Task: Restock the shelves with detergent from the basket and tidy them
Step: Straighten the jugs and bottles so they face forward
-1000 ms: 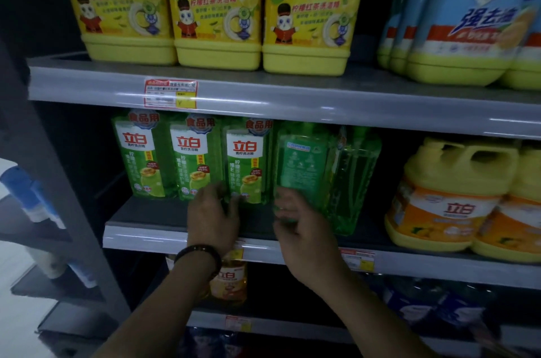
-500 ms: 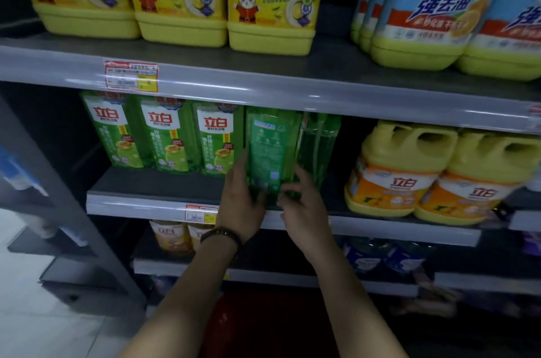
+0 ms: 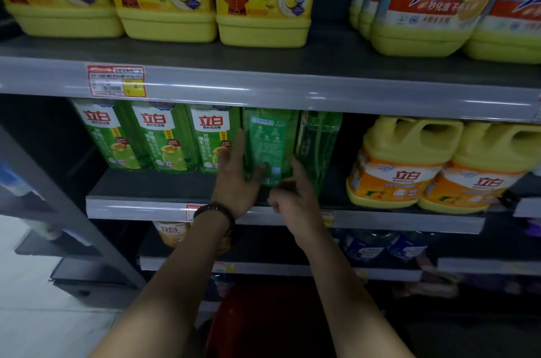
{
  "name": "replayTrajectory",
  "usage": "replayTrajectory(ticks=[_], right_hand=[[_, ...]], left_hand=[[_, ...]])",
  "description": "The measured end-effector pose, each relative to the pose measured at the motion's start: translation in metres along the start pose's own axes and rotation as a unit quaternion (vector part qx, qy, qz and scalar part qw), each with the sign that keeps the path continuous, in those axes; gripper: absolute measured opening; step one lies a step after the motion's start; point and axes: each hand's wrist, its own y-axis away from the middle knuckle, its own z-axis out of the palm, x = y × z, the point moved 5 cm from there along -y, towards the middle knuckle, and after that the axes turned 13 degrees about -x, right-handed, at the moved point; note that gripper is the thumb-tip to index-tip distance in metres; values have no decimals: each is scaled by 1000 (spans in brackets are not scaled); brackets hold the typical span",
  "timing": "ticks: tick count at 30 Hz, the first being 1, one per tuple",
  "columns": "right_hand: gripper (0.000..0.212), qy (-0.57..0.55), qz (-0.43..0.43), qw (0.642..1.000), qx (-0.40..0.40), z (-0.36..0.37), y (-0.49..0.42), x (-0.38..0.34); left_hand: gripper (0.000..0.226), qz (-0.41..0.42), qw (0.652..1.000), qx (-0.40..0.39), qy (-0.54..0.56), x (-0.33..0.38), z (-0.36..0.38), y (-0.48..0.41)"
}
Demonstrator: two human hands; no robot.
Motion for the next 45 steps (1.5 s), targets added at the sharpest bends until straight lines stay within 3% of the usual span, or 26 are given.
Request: replayTrajectory(ticks=[5, 9, 12, 15, 22, 25, 28, 32, 36, 40, 42, 45], right_hand=[[92, 2, -16, 1000, -24, 4, 7, -2], [74, 56, -32, 998, -21, -3, 10, -3], [94, 91, -7, 996, -19, -2, 3, -9], [107, 42, 35, 997, -55, 8, -5, -10], [98, -6, 22, 998, -57, 5, 3, -8], [81, 2, -15, 998, -69, 7, 13, -5], [90, 4, -9, 994, -104, 12, 22, 10], [91, 120, -29, 982, -143, 17, 26, 12], [77, 220, -36, 964, -147, 15, 17, 4], [73, 261, -34, 945, -194, 22, 18, 5], [71, 250, -58, 954, -154, 17, 18, 1], [62, 238, -89, 967, -9, -2, 9, -15]], left_hand=[[83, -9, 998, 8, 55, -6, -6, 2], [58, -23, 996, 30, 83, -16, -17, 6], [59, -27, 995, 22, 92, -16, -19, 9], [63, -20, 994, 10, 110, -11, -15, 16], [52, -18, 983, -22, 182, -10, -10, 31], [50, -41, 979, -10, 198, -16, -14, 31], [53, -45, 981, -23, 190, -16, -19, 31], [49, -40, 991, -47, 119, -15, -22, 26], [72, -52, 998, 17, 32, -9, -37, 19], [65, -62, 994, 88, 30, 1, -39, 17], [57, -52, 995, 85, 17, 2, -39, 14], [51, -53, 997, 53, 21, -5, -49, 13]])
